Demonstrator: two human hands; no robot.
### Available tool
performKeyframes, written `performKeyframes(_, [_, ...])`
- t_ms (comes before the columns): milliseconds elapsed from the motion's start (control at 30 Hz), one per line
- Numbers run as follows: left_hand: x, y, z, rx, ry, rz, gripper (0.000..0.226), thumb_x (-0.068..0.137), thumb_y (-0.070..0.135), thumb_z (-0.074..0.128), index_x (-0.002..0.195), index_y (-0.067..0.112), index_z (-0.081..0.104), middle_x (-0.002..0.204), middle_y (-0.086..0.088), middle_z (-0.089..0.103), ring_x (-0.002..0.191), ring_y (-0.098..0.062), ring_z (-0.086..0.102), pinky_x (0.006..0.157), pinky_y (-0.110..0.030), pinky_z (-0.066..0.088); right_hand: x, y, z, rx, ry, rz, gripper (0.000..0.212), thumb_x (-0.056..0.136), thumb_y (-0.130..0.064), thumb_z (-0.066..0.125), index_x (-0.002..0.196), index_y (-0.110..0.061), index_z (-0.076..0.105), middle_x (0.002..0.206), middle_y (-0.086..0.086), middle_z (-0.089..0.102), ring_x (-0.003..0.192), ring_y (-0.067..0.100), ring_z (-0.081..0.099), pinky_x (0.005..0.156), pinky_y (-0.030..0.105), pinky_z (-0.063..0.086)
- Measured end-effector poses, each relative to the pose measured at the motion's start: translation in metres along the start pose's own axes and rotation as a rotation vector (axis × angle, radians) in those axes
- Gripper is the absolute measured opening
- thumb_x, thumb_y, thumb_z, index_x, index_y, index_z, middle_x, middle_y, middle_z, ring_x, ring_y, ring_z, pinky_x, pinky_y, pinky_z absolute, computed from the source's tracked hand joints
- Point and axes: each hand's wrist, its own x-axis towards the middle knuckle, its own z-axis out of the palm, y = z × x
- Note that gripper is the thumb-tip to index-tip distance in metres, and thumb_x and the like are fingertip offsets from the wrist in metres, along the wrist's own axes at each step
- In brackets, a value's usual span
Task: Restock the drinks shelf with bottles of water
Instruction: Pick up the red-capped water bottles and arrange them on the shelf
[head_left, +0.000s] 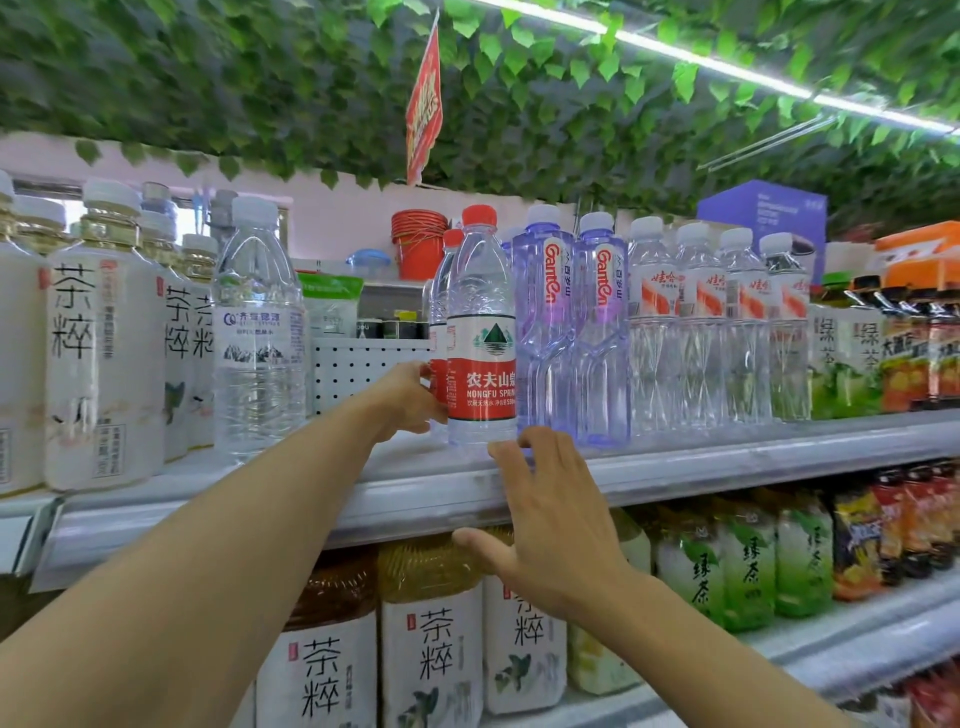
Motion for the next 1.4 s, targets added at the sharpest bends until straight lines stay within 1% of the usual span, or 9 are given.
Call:
performKeyframes(133, [-0.002, 0.001, 0.000, -0.001, 0.001, -0.017, 0.064, 0.079, -0.008, 0.066, 0.136, 0.010, 0.042, 0.112, -0.010, 0.061, 0.104, -0.025, 0.058, 0.081, -0.033, 0.048, 0.000, 0.000, -0.002, 0.003, -0.007, -0.009, 0.065, 0.080, -0.067, 0.050, 0.126, -0.026, 0.031, 0.127, 0.001, 0.028, 0.118, 0.020, 0.027, 0.104, 0.033, 0.029])
performKeyframes(400, [-0.004, 0.002, 0.001, -0.002, -0.002, -0.030, 0.065, 0.081, -0.007, 0.064, 0.138, 0.011, 0.039, 0.104, -0.008, 0.061, 0.098, -0.023, 0.057, 0.084, -0.033, 0.048, -0.001, 0.000, -0.001, 0.008, 0.005, -0.006, 0.065, 0.080, -0.067, 0.050, 0.127, -0.026, 0.031, 0.126, 0.002, 0.028, 0.118, 0.020, 0.028, 0.105, 0.034, 0.029])
performKeyframes(533, [-0.007, 0.001, -0.005, -0.019, -0.050, -0.087, 0.071, 0.080, -0.009, 0.064, 0.141, 0.012, 0.034, 0.114, -0.013, 0.062, 0.104, -0.024, 0.059, 0.089, -0.033, 0.049, -0.003, 0.001, -0.001, 0.014, 0.036, -0.019, 0.066, 0.080, -0.063, 0.054, 0.129, -0.024, 0.034, 0.129, 0.005, 0.033, 0.120, 0.024, 0.033, 0.105, 0.037, 0.030])
performKeyframes(633, [-0.015, 0.002, -0.010, 0.068, -0.050, -0.125, 0.071, 0.081, -0.004, 0.066, 0.141, 0.015, 0.033, 0.127, -0.012, 0.057, 0.115, -0.027, 0.055, 0.091, -0.035, 0.049, -0.005, 0.001, -0.003, 0.012, -0.033, -0.015, 0.071, 0.084, -0.060, 0.053, 0.138, -0.025, 0.022, 0.141, 0.005, 0.022, 0.132, 0.025, 0.022, 0.112, 0.037, 0.020])
performKeyframes(767, [-0.038, 0.007, -0.017, 0.117, 0.078, -0.101, 0.066, 0.083, 0.001, 0.067, 0.140, 0.012, 0.035, 0.137, -0.015, 0.046, 0.122, -0.034, 0.047, 0.099, -0.042, 0.042, -0.010, -0.001, -0.006, 0.040, -0.092, 0.016, 0.079, 0.085, -0.057, 0.054, 0.145, -0.027, 0.011, 0.149, 0.003, 0.008, 0.140, 0.023, 0.008, 0.117, 0.037, 0.011])
performKeyframes(900, [-0.072, 0.012, -0.022, 0.035, 0.207, 0.041, 0.056, 0.081, 0.004, 0.070, 0.131, 0.012, 0.044, 0.123, -0.011, 0.058, 0.108, -0.025, 0.056, 0.088, -0.035, 0.044, -0.020, -0.004, -0.006, 0.091, -0.084, 0.071, 0.085, 0.084, -0.055, 0.058, 0.147, -0.028, 0.008, 0.153, 0.001, 0.000, 0.143, 0.023, 0.002, 0.118, 0.039, 0.013])
performKeyframes(1067, [-0.125, 0.012, -0.005, -0.101, 0.295, 0.225, 0.033, 0.080, 0.009, 0.071, 0.108, 0.019, 0.056, 0.098, -0.001, 0.069, 0.090, -0.015, 0.064, 0.077, -0.033, 0.051, -0.049, -0.008, -0.004, 0.138, -0.027, 0.111, 0.081, 0.085, -0.047, 0.061, 0.146, -0.024, 0.014, 0.149, 0.002, 0.009, 0.139, 0.021, 0.006, 0.117, 0.037, 0.015])
performKeyframes(1200, [-0.166, -0.008, 0.032, -0.183, 0.168, 0.240, 0.025, 0.082, 0.011, 0.069, 0.101, 0.023, 0.057, 0.092, 0.003, 0.070, 0.082, -0.011, 0.066, 0.072, -0.027, 0.052, -0.086, -0.010, 0.005, 0.138, -0.056, 0.166, 0.084, 0.084, -0.045, 0.063, 0.148, -0.022, 0.013, 0.149, 0.000, 0.011, 0.138, 0.017, 0.005, 0.115, 0.033, 0.013])
performKeyframes(1400, [-0.203, -0.069, 0.112, -0.142, -0.097, 0.157, 0.025, 0.083, 0.011, 0.068, 0.106, 0.018, 0.059, 0.095, 0.003, 0.067, 0.089, -0.013, 0.063, 0.073, -0.022, 0.052, -0.158, 0.005, 0.023, 0.116, -0.220, 0.304, 0.081, 0.084, -0.043, 0.063, 0.147, -0.019, 0.018, 0.150, 0.005, 0.012, 0.139, 0.023, 0.008, 0.114, 0.038, 0.021])
